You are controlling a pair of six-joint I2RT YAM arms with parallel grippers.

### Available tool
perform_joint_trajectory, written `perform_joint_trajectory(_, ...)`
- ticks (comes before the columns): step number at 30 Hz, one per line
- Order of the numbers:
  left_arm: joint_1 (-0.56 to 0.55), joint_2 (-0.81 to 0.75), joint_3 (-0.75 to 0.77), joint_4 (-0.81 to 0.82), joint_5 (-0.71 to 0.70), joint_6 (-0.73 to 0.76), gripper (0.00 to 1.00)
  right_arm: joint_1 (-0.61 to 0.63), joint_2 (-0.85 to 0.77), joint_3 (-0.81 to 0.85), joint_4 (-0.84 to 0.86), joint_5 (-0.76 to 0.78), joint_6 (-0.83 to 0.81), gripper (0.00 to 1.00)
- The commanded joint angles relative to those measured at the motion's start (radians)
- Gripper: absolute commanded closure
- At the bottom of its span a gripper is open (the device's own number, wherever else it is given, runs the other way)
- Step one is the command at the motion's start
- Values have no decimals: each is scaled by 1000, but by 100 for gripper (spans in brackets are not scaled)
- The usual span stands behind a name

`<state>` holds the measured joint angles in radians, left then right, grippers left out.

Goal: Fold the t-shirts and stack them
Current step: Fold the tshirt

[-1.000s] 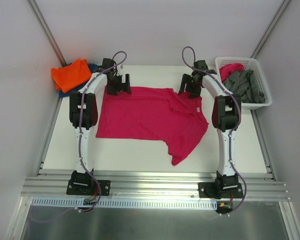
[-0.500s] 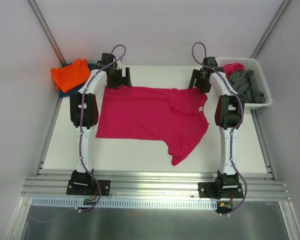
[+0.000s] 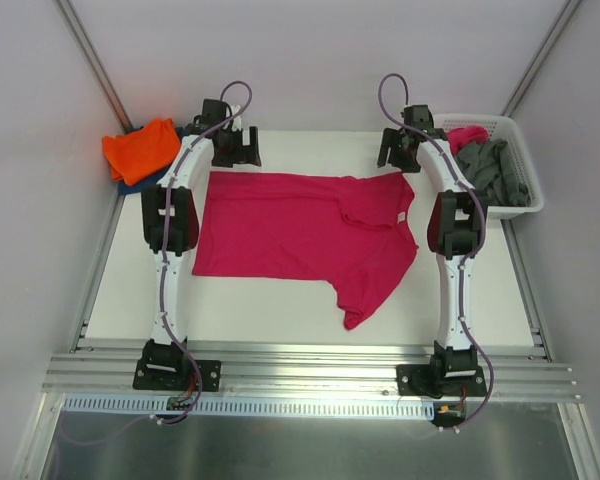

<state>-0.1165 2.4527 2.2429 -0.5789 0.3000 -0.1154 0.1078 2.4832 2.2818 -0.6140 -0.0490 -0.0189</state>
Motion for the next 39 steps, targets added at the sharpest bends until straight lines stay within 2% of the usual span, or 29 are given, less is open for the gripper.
perform_joint_trajectory(1,6,-104,83,36,-90,51,1,13,-144,53,37,90,-58,24)
perform_joint_trajectory(4,5,-196,66,36,-121,68,1,21,-257,10,7,98,-70,23)
perform_joint_trajectory(7,6,-349,-69,27,-111,68,1,36,-426,-125,-50,61,-58,19)
perform_joint_trajectory(8,6,-429,-156,10,-113,68,1,50,-476,-224,-70,58,-50,18)
perform_joint_trajectory(10,6,-501,-248,-15,-98,56,1,58,-602,-327,-136,-58,-14,19)
perform_joint_trajectory(12,6,-595,-391,-47,-58,60,1,58,-674,-512,-182,-165,51,21)
perform_joint_trajectory(17,6,-765,-696,-62,2,53,1,81,-947,-984,-219,-219,109,25)
perform_joint_trajectory(21,9,-840,-816,-105,37,83,1,99,-1067,-1197,-240,-267,140,30)
perform_joint_trajectory(24,23,-854,-884,-142,70,79,1,130,-1104,-1272,-228,-282,162,37)
perform_joint_trajectory(27,28,-841,-924,-176,76,77,1,156,-1097,-1315,-211,-290,168,50)
perform_joint_trajectory(28,32,-834,-931,-185,79,76,1,173,-1092,-1318,-214,-290,168,61)
perform_joint_trajectory(31,40,-815,-947,-194,91,72,2,214,-1074,-1314,-230,-285,158,70)
perform_joint_trajectory(39,57,-787,-882,-234,108,62,1,290,-1041,-1340,-207,-287,185,58)
